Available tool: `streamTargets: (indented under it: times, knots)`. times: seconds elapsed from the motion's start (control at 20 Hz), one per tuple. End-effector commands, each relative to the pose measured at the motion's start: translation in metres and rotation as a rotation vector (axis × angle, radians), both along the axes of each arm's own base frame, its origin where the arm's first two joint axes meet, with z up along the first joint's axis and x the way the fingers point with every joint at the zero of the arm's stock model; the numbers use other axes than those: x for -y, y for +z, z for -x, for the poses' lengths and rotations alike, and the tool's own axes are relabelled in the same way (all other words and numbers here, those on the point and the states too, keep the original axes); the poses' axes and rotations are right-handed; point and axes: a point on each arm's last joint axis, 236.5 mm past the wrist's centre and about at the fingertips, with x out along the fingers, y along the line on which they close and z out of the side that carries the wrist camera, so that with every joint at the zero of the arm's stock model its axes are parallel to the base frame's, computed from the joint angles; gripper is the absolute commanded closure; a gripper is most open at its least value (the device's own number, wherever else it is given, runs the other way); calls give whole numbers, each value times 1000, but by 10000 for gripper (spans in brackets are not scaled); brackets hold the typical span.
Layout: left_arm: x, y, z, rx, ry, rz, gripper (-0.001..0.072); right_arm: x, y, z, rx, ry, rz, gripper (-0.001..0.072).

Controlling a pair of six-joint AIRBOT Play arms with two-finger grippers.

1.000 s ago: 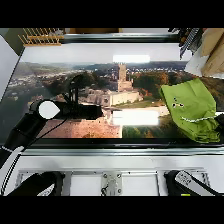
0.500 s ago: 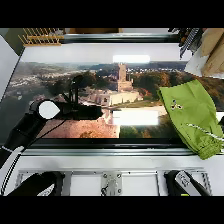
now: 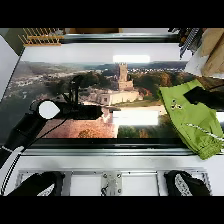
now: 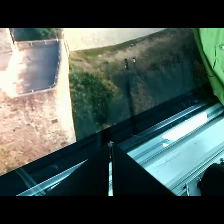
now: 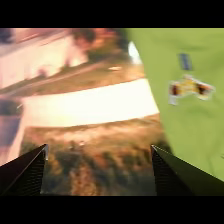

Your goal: Fold the clothes and pants, and hang the long-sleeved shirts on hangers.

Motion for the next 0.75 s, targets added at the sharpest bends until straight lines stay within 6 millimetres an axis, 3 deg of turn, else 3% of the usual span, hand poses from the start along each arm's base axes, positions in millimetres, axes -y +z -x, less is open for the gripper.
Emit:
streamTargets:
  times: [0.0, 0.05, 0.7]
  knots:
    - [0, 0, 0, 1, -1, 1, 702, -61, 3, 4, 26, 214, -5, 425]
    - [0, 0, 0, 1, -1, 1, 702, -67, 3, 5, 24, 230, -7, 682]
    - [0, 0, 0, 1, -1, 1, 702, -69, 2, 5, 22, 238, -10, 683]
